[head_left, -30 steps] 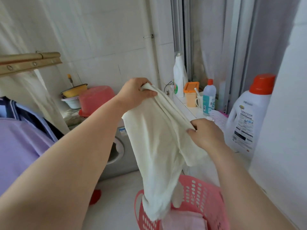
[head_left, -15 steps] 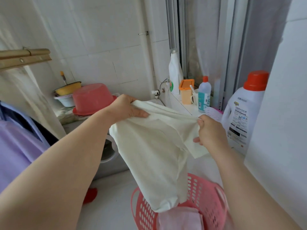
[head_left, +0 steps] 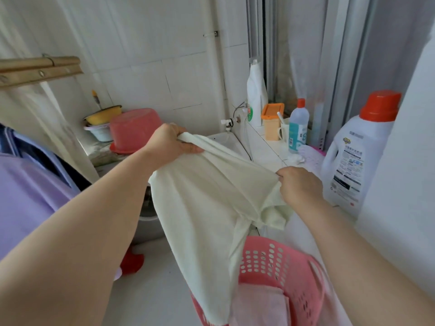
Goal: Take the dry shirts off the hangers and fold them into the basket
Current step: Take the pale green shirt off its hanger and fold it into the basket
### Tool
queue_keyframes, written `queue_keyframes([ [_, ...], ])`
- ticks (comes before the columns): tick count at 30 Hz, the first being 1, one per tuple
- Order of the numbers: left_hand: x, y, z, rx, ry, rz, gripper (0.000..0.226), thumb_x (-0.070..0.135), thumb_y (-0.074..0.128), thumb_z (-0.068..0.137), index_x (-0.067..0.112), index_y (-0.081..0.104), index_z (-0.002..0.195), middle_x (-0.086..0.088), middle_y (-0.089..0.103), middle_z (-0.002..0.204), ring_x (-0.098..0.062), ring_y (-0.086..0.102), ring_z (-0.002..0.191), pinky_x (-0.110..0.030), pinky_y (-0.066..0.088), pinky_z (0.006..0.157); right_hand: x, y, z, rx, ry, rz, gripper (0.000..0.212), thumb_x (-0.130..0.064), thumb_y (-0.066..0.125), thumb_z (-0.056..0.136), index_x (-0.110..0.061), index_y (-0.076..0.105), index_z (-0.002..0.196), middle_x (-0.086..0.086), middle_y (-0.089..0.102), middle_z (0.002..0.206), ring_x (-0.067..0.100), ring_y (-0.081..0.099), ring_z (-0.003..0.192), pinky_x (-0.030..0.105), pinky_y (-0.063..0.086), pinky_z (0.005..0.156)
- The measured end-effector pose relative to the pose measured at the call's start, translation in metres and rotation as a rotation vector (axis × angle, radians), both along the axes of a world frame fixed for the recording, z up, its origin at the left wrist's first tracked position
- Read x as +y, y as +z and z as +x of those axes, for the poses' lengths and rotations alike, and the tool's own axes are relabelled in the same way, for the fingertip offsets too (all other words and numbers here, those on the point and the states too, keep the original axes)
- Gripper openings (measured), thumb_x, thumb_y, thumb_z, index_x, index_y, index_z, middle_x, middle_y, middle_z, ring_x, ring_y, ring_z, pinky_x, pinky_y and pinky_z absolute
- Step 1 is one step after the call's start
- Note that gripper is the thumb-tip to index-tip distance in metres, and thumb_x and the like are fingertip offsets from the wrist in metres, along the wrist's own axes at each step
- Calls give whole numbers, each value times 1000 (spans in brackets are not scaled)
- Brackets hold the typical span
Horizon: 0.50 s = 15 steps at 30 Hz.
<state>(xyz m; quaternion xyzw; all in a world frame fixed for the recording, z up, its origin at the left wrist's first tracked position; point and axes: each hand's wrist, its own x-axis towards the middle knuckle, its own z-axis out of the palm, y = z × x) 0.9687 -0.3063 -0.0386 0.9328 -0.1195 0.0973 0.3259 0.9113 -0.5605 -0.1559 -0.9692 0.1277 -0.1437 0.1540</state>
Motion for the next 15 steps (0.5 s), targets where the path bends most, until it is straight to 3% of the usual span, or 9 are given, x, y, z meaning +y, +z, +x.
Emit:
queue_keyframes([
  [3,-3,3,-4,102,-59,61,31,28,86,65,9,72,84,-3,68,81,-18,62,74,-24,49,65,-1,-8,6,89,-24,122,21,0,54,84,-13,65,97,9,68,99,29,58,86,27,37,66],
  [6,1,7,-8,316,-98,174,35,32,88,61,22,72,90,2,71,87,-15,66,81,-26,51,71,-6,-11,5,-94,-36,339,26,1,54,84,-10,66,103,12,68,103,31,59,95,27,35,69],
  [8,4,7,-7,329,-80,243,39,33,88,61,21,71,94,2,69,89,-14,65,83,-28,51,75,-4,-5,6,-150,2,393,25,-2,49,87,-7,66,104,14,66,105,31,57,94,27,34,70],
  [10,7,5,-6,262,-54,222,30,33,86,65,20,69,86,3,66,83,-13,61,77,-25,47,69,2,1,7,-66,124,436,26,-14,46,91,-10,60,112,12,59,113,27,52,94,29,36,74],
  [13,15,3,-4,207,-9,4,20,36,81,71,21,68,76,2,68,77,-15,63,71,-26,48,64,11,-2,4,41,266,295,40,-43,59,85,-23,47,118,2,48,108,22,50,95,32,40,77],
  [15,20,3,-5,216,27,-81,24,42,77,74,19,70,80,0,71,80,-17,67,71,-28,53,66,11,-13,4,-19,241,185,29,-45,59,86,-21,55,101,1,56,96,23,57,90,29,38,68],
])
